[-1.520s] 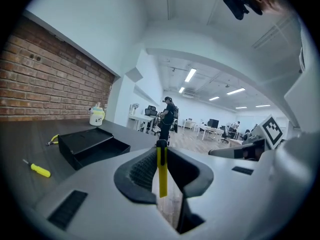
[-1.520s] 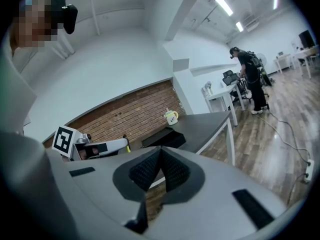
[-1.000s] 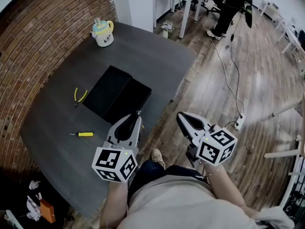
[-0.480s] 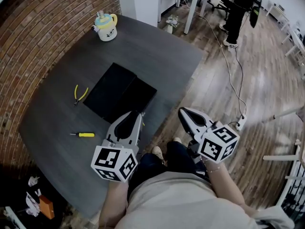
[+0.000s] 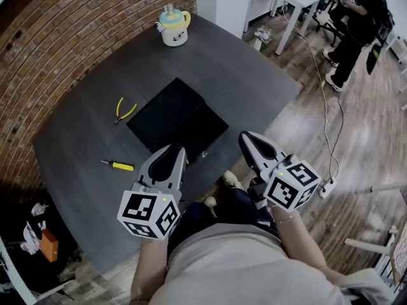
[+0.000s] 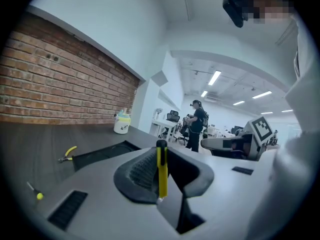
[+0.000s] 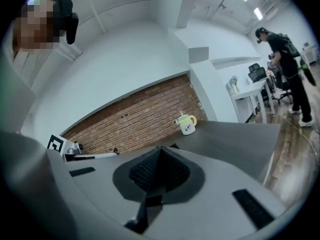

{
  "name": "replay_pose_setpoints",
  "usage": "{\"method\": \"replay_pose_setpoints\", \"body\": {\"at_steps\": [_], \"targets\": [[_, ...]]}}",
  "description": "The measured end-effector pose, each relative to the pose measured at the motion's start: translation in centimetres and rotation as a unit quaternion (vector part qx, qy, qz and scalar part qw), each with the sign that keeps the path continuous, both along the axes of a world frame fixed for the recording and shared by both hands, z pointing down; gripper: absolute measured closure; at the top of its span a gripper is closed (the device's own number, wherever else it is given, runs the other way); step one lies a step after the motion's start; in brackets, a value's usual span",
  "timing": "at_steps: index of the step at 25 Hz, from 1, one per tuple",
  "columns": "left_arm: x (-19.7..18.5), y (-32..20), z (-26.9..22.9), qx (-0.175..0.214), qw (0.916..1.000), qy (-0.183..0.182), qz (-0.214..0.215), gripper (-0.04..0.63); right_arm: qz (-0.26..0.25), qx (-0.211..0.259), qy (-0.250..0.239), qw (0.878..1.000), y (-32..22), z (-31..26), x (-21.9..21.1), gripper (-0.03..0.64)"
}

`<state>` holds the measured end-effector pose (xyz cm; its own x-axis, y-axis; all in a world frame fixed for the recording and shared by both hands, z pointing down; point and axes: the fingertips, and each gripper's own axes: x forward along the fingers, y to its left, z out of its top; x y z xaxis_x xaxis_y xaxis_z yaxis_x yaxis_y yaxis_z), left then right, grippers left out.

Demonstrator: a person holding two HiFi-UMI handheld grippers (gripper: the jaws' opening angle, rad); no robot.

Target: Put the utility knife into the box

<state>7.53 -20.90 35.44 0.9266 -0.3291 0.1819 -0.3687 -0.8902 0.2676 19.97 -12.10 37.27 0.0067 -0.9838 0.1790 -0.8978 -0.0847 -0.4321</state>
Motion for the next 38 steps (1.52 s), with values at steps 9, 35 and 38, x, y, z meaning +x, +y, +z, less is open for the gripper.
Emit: {"method": "replay_pose_setpoints", "body": {"at_steps": [9, 35, 38], "targets": [[1.2, -3.2, 1.8, 0.023, 0.9946, -0.061, -0.081, 0.517, -0.099, -0.012, -0.004, 0.995, -5.1, 0.4, 2.5, 0.612], [6.9, -4.1, 13.7, 0.091, 0.8963, -0.431, 0.051, 0.517, -0.236, -0.058, -0.048, 0.969, -10.0, 4.4, 6.7, 0.612], [7.8, -4.0, 14.8, 0.085, 0.8879, -0.446, 0.074, 0.517, -0.242, -0.068, -0.052, 0.967, -9.8, 4.9, 7.2, 0.612]]}}
